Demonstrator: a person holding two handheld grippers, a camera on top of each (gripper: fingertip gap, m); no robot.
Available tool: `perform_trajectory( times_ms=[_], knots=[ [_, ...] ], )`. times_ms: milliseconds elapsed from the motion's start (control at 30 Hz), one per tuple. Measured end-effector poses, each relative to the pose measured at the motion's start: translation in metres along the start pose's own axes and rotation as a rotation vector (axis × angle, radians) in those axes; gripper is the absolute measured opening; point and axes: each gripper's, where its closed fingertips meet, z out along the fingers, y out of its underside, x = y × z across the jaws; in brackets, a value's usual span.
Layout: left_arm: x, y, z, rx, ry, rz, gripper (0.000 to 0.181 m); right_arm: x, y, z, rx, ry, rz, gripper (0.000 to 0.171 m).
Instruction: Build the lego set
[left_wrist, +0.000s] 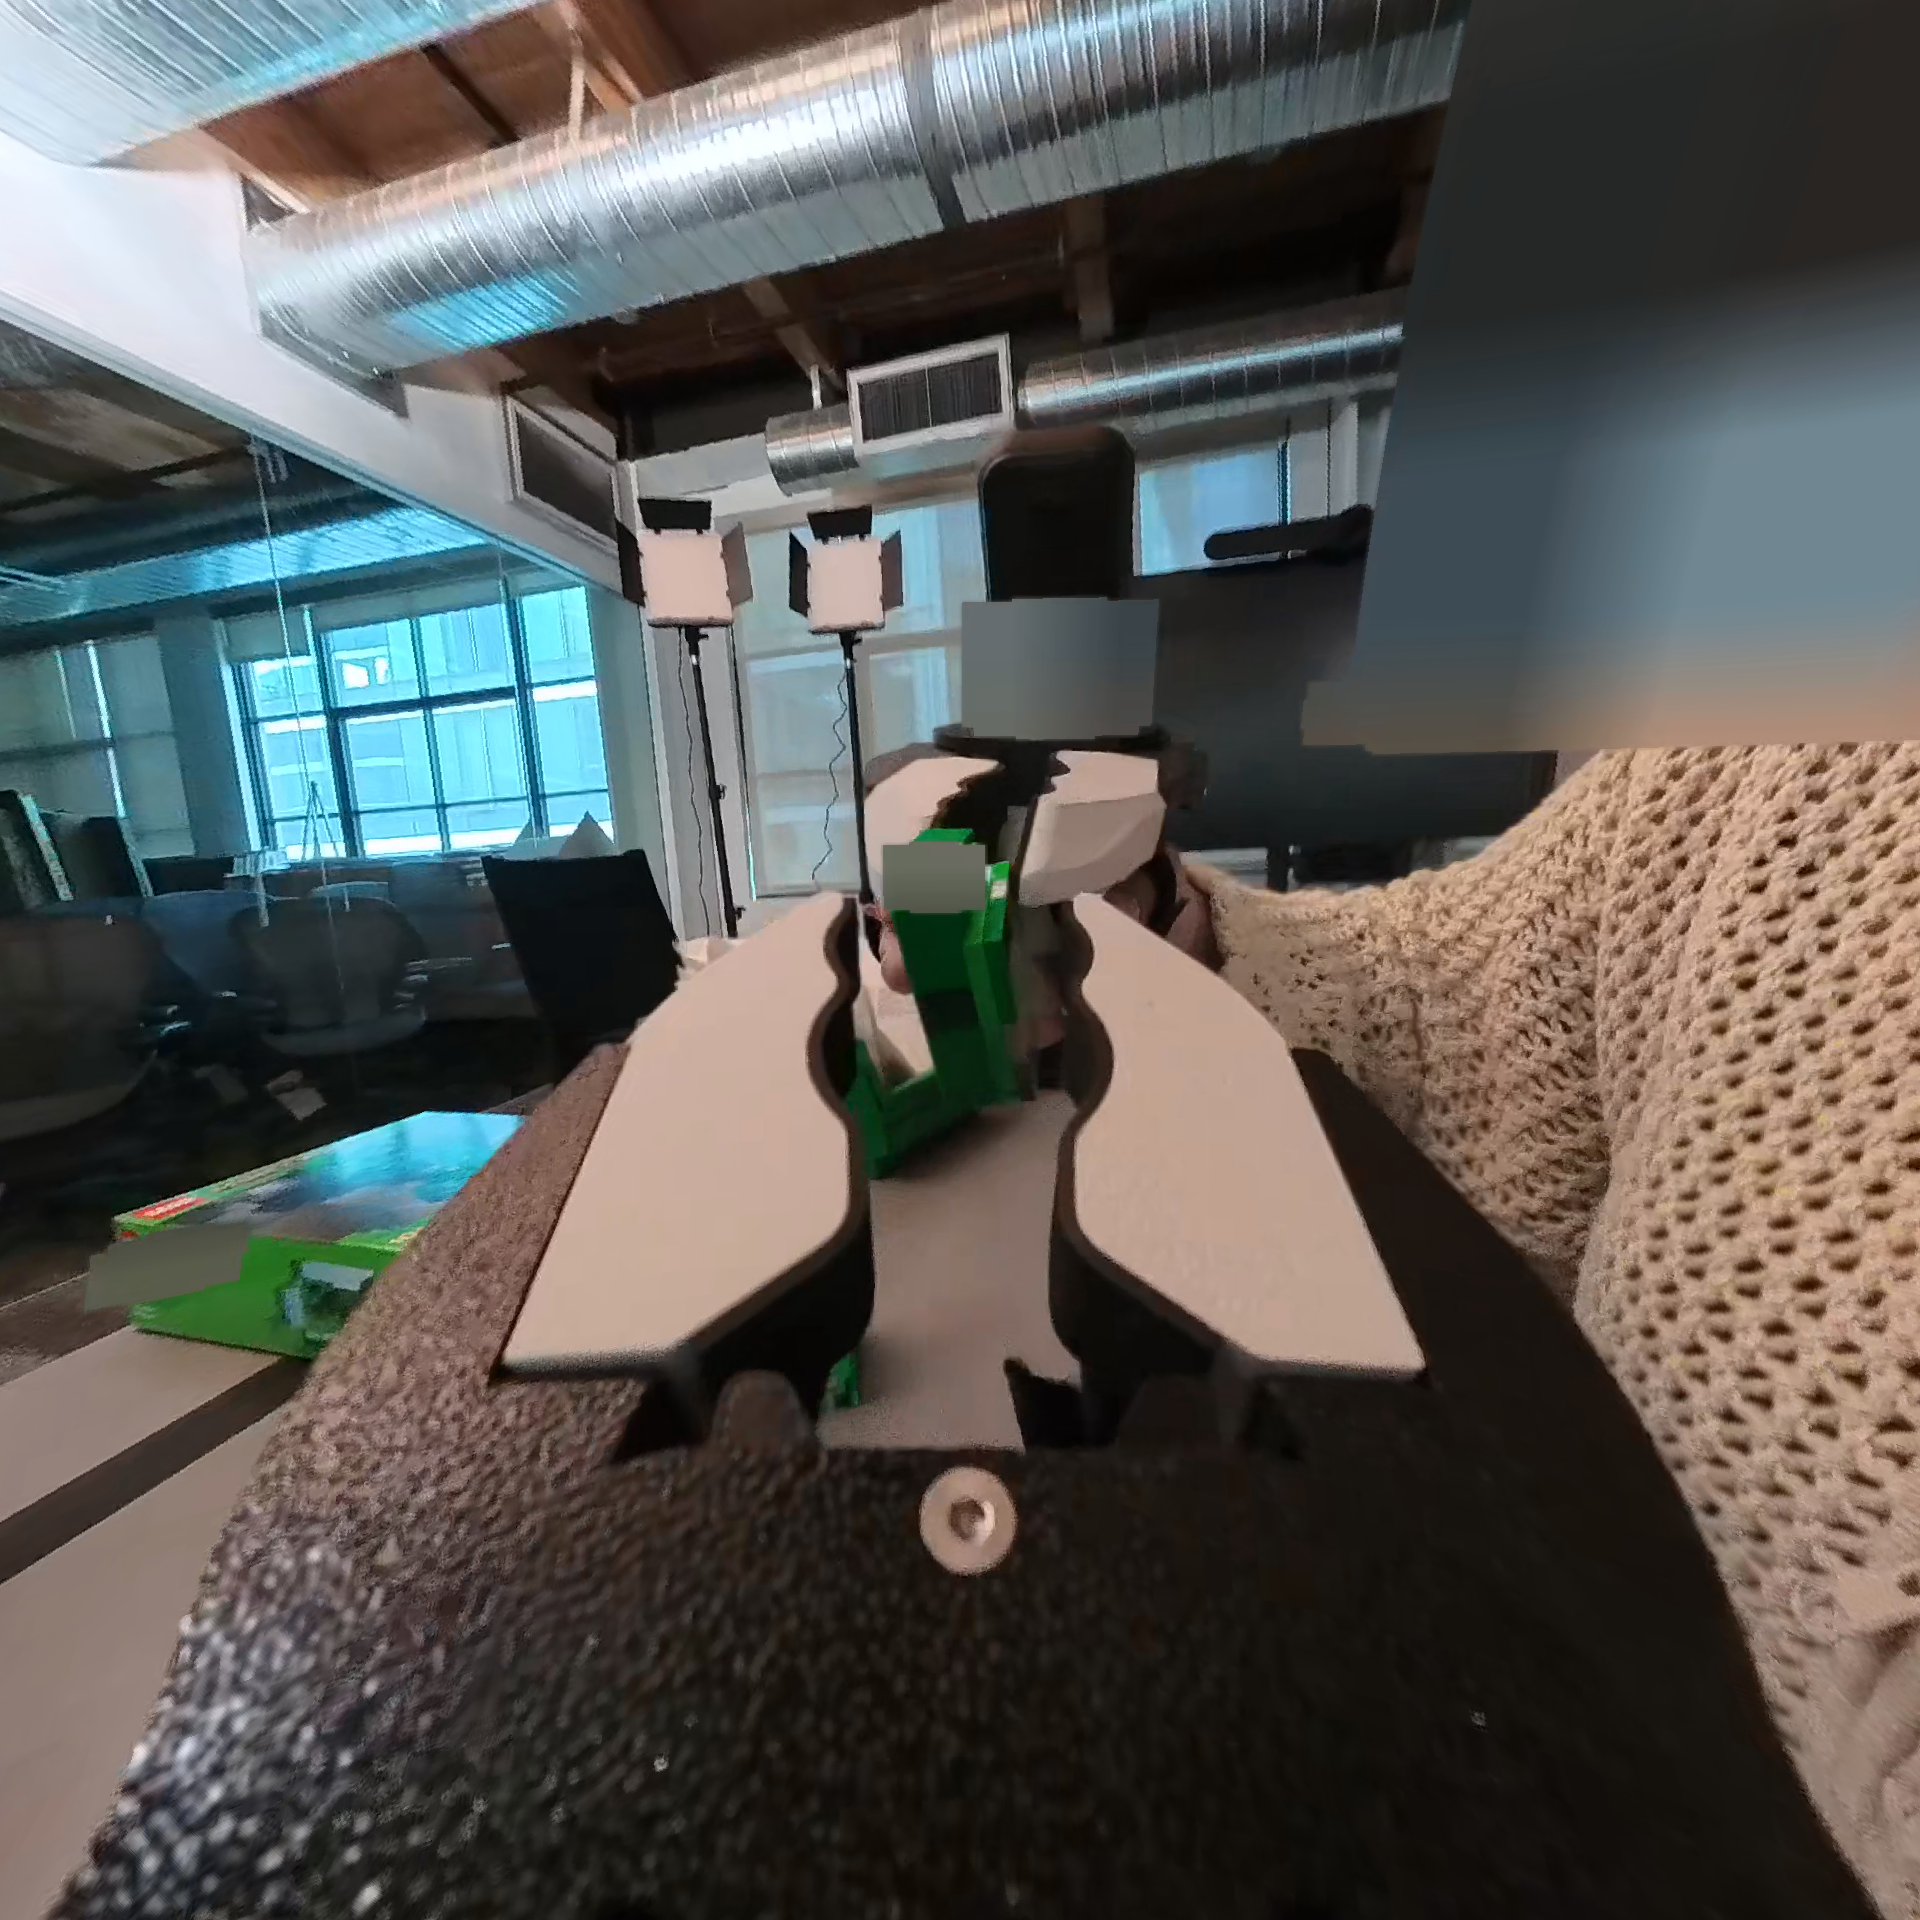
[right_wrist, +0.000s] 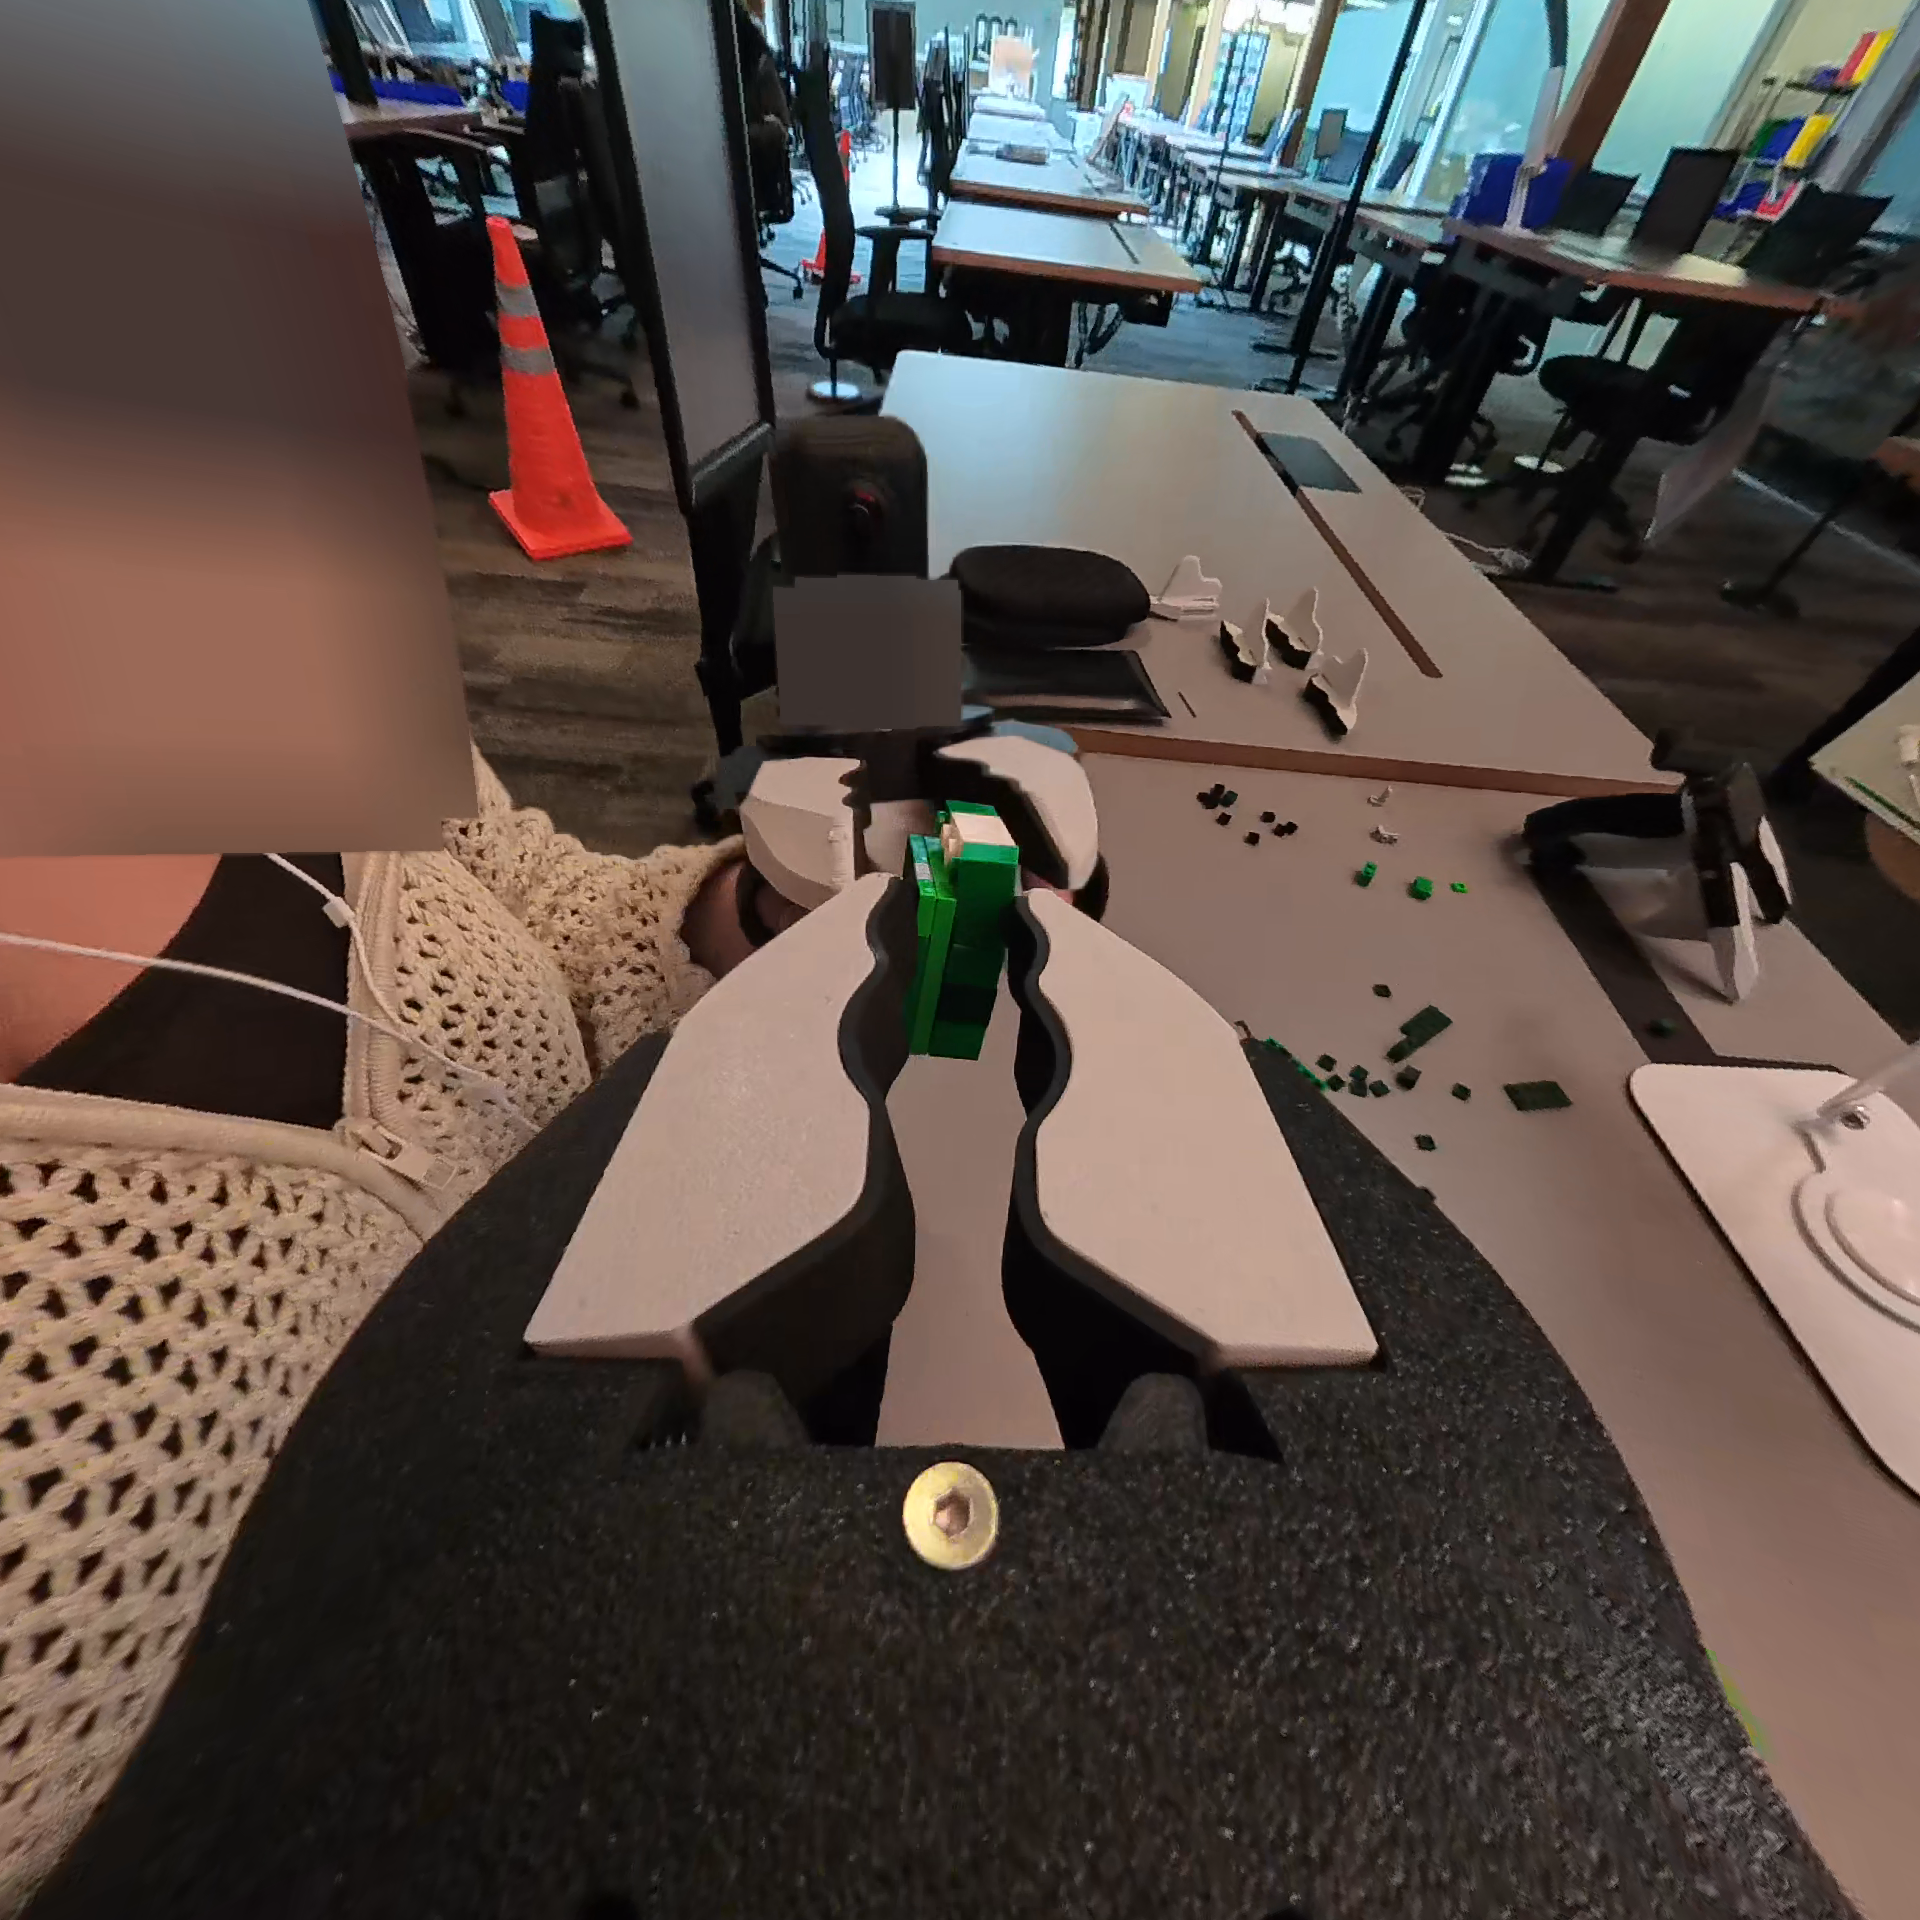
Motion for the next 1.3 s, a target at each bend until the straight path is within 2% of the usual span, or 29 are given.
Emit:
perform_trajectory(
  times_ms=[100,233,400,600,700,800,867,900,1033,1133,1300],
  knots=[
    [0.001,0.005,-0.001,-0.060,-0.015,0.063,0.022,-0.002,0.007,-0.001,0.039,-0.008,-0.008,0.017],
    [0.002,0.016,-0.007,-0.164,0.011,0.068,0.019,-0.005,0.019,0.003,0.067,-0.031,-0.041,0.017],
    [0.004,0.034,-0.020,-0.272,0.091,0.084,0.018,-0.008,0.039,0.014,0.022,-0.096,-0.096,0.018],
    [-0.006,0.044,-0.034,-0.284,0.181,0.040,0.018,-0.001,0.052,0.028,0.064,-0.141,-0.127,0.018],
    [-0.019,0.052,-0.042,-0.298,0.183,0.032,0.017,0.011,0.061,0.036,0.083,-0.080,-0.145,0.018],
    [-0.035,0.067,-0.048,-0.348,0.136,0.105,0.019,0.028,0.073,0.041,0.083,0.014,-0.179,0.017],
    [-0.044,0.080,-0.054,-0.409,0.120,0.168,0.038,0.032,0.085,0.046,0.075,0.045,-0.197,0.017],
    [-0.046,0.087,-0.056,-0.438,0.131,0.187,0.040,0.034,0.090,0.049,0.073,0.068,-0.211,0.017],
    [-0.054,0.108,-0.066,-0.484,0.138,0.255,0.029,0.043,0.107,0.058,0.098,0.132,-0.221,0.017],
    [-0.058,0.116,-0.073,-0.499,0.110,0.264,0.040,0.050,0.117,0.059,0.132,0.175,-0.198,0.017],
    [-0.060,0.131,-0.082,-0.524,0.099,0.311,0.035,0.046,0.132,0.062,0.133,0.181,-0.238,0.017]
  ],
)
